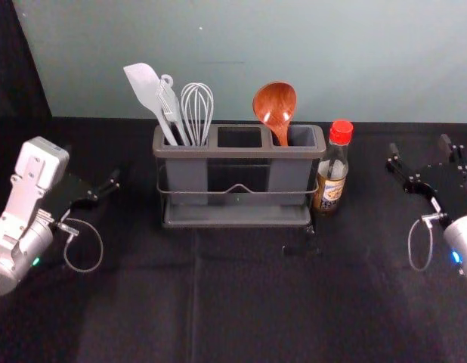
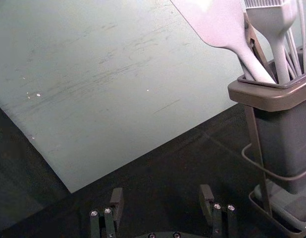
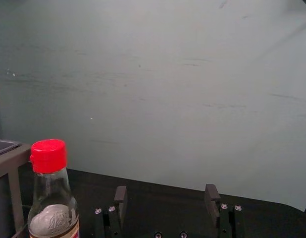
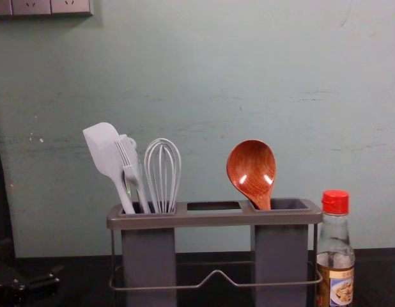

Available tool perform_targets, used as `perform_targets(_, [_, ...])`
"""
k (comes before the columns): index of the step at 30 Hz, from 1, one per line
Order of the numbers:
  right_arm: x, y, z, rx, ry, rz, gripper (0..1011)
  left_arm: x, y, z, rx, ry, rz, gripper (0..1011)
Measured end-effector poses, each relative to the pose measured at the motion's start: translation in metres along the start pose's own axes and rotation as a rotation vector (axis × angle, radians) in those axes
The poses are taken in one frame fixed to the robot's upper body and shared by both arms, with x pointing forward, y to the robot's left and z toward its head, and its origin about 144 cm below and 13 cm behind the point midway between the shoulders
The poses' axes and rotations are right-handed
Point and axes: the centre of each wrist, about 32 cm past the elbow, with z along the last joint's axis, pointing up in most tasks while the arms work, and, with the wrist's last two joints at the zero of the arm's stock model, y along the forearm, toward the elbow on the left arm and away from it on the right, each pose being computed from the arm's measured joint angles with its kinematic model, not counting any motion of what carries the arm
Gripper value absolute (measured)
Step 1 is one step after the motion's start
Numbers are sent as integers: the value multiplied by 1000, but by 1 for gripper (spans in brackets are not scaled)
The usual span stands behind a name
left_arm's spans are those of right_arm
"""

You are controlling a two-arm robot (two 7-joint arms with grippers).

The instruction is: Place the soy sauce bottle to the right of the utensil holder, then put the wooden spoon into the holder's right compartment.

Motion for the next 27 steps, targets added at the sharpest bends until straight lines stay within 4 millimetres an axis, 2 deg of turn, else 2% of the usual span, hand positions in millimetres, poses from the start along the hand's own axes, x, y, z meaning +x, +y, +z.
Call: perform_targets(27, [0,0,0,1,-2,0,1002,0,0,0,0,0,0,1005])
